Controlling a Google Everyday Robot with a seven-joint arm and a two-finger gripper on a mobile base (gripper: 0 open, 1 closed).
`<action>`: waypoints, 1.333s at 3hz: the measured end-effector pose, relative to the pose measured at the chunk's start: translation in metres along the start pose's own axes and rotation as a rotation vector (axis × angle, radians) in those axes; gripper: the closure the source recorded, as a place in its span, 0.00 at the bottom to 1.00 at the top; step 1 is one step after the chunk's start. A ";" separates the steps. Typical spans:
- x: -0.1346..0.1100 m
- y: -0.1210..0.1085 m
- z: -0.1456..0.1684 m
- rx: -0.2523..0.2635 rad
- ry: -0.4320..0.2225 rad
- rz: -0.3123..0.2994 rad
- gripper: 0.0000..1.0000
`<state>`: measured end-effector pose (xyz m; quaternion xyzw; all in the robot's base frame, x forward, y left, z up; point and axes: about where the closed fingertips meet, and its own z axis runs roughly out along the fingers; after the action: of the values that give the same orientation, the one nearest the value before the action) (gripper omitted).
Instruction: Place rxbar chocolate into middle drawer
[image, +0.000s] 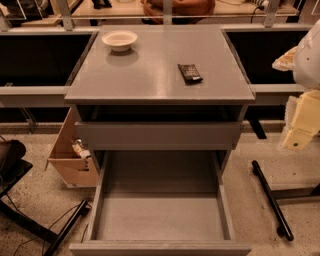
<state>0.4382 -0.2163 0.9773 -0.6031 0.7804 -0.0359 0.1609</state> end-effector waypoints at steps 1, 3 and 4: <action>0.000 0.000 0.000 0.000 0.000 0.000 0.00; -0.007 -0.045 0.017 0.127 -0.136 -0.059 0.00; -0.015 -0.088 0.026 0.227 -0.246 -0.074 0.00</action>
Offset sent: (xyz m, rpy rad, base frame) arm 0.0142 0.0010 -0.0024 0.0166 -0.0452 0.0326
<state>0.5312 -0.2221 0.9777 -0.6091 0.7231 -0.0555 0.3211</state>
